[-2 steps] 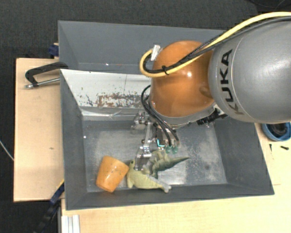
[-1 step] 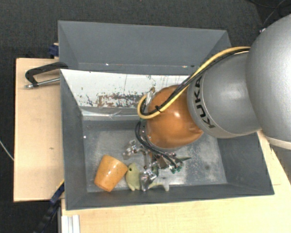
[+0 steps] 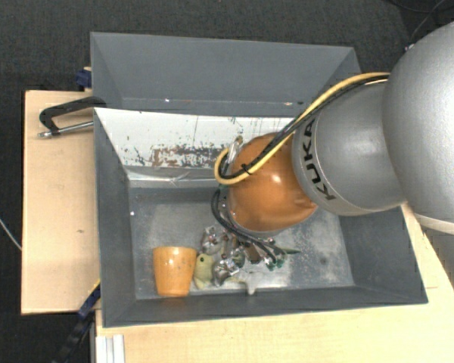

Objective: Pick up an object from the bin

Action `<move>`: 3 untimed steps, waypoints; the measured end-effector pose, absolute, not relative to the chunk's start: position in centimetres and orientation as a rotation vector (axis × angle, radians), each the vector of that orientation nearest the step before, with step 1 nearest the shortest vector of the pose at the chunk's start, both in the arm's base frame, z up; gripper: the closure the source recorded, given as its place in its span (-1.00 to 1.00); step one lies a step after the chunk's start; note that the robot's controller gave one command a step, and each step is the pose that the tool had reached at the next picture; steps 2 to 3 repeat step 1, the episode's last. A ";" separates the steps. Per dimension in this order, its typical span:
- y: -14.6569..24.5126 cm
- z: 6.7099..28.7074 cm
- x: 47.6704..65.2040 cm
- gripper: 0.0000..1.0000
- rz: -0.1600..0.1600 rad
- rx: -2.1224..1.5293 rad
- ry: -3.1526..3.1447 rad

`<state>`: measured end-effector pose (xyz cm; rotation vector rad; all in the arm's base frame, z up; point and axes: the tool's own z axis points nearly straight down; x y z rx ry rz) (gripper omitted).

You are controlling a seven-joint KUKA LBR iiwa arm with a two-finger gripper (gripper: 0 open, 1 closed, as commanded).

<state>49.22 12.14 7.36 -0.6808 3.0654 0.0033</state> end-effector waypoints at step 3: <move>15.4 22.5 49.6 1.00 0.002 -1.039 2.950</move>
Offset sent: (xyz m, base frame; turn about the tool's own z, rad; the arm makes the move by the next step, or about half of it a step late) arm 0.0019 0.0304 0.1466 -0.2387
